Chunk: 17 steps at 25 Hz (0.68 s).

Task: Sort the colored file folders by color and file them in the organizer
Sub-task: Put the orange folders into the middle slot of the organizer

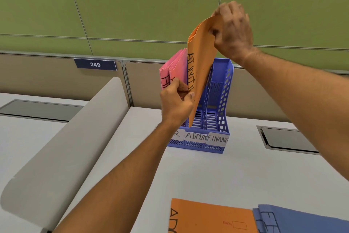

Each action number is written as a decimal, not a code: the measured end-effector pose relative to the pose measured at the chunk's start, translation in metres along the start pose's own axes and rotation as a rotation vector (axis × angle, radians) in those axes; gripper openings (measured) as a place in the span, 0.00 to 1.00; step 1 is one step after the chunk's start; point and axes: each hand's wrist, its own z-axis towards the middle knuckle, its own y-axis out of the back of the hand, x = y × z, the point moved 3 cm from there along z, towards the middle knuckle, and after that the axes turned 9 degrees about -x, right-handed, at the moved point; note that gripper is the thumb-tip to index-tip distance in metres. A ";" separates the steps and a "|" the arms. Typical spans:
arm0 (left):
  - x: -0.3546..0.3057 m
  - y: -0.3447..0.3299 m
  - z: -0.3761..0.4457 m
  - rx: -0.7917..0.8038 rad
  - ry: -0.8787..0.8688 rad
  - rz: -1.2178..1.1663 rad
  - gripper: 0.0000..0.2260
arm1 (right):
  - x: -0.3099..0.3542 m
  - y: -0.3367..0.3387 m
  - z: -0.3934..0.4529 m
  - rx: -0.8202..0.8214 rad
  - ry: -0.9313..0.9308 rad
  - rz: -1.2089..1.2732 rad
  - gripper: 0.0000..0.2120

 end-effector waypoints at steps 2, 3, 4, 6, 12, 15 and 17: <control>0.004 -0.004 0.002 -0.003 0.014 0.007 0.10 | -0.003 -0.006 -0.002 0.010 -0.005 0.002 0.15; 0.007 -0.006 0.003 -0.001 0.021 0.012 0.10 | -0.003 -0.008 -0.002 0.020 -0.001 0.000 0.15; 0.009 -0.008 0.003 0.003 0.026 0.019 0.10 | -0.003 -0.010 -0.003 0.031 0.005 -0.004 0.15; 0.013 -0.010 0.002 0.012 0.030 0.036 0.10 | -0.003 -0.014 -0.005 0.065 0.009 -0.009 0.16; 0.026 -0.013 -0.005 0.040 0.040 0.062 0.12 | -0.005 -0.037 -0.022 0.235 0.038 -0.033 0.14; 0.030 -0.018 -0.006 0.048 0.023 0.088 0.11 | -0.005 -0.051 -0.037 0.330 0.074 -0.041 0.12; 0.031 -0.021 -0.007 0.050 0.008 0.109 0.09 | -0.006 -0.061 -0.050 0.387 0.067 -0.040 0.11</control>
